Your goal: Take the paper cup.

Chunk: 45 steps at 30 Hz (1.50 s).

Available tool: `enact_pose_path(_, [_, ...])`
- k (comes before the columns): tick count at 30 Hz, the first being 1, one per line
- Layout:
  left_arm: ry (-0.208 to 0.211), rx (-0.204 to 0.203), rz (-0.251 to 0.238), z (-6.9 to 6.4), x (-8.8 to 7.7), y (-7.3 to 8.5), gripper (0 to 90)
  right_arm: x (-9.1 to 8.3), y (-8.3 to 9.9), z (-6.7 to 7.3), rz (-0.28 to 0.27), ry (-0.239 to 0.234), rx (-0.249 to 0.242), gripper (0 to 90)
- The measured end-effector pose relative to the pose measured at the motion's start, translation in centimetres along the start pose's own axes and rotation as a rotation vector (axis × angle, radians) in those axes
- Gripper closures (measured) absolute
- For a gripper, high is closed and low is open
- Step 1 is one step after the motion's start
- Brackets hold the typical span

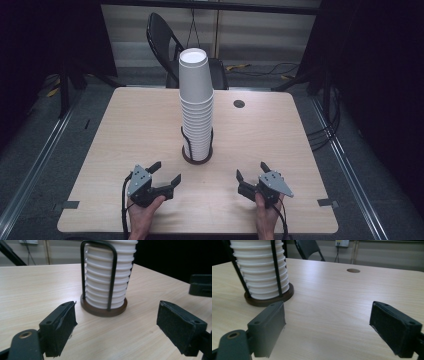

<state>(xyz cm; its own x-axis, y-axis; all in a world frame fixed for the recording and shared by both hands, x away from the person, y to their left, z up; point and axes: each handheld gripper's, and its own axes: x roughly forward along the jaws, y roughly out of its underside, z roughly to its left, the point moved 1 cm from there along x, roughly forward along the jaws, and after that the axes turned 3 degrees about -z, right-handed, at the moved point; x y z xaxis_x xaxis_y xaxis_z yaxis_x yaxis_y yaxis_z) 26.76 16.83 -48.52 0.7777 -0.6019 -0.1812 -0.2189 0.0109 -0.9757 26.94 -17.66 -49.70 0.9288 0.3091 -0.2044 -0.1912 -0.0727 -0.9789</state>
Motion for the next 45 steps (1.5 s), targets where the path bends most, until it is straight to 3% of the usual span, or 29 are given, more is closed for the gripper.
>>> enact_pose_path(13, [0.045,0.029,-0.013,-0.3,0.2,-2.4,16.0,0.0,0.0,0.1,0.017,-0.027,-0.006,12.7])
enact_pose_path(18, [0.062,0.071,-0.013,-0.7,0.6,-3.6,16.0,0.0,0.0,0.1,0.021,-0.026,-0.013,12.8])
enact_pose_path(25, [0.118,0.058,-0.029,-0.7,0.9,-4.9,16.3,0.0,0.0,0.1,0.026,-0.028,-0.014,12.9])
enact_pose_path(30, [0.152,0.071,-0.041,-0.5,1.0,-6.0,19.2,0.0,0.0,0.3,0.029,-0.028,-0.02,12.9])
enact_pose_path(34, [0.155,0.084,-0.059,-0.6,0.9,-7.0,19.0,0.0,0.0,0.2,0.025,-0.025,-0.017,12.9])
enact_pose_path(35, [0.162,0.059,-0.071,-0.5,0.8,-7.3,18.9,0.0,0.0,0.2,0.026,-0.027,-0.014,12.9])
enact_pose_path(37, [0.175,0.049,-0.083,-0.5,0.9,-7.8,18.9,0.0,0.0,0.1,0.029,-0.029,-0.011,13.0])
enact_pose_path(39, [0.17,0.075,-0.08,-0.6,1.0,-8.4,18.6,0.0,0.0,0.1,0.027,-0.029,-0.008,13.0])
enact_pose_path(45, [0.193,0.097,-0.081,-0.8,1.3,-10.0,16.4,0.0,0.0,0.1,0.029,-0.027,0.0,13.2])
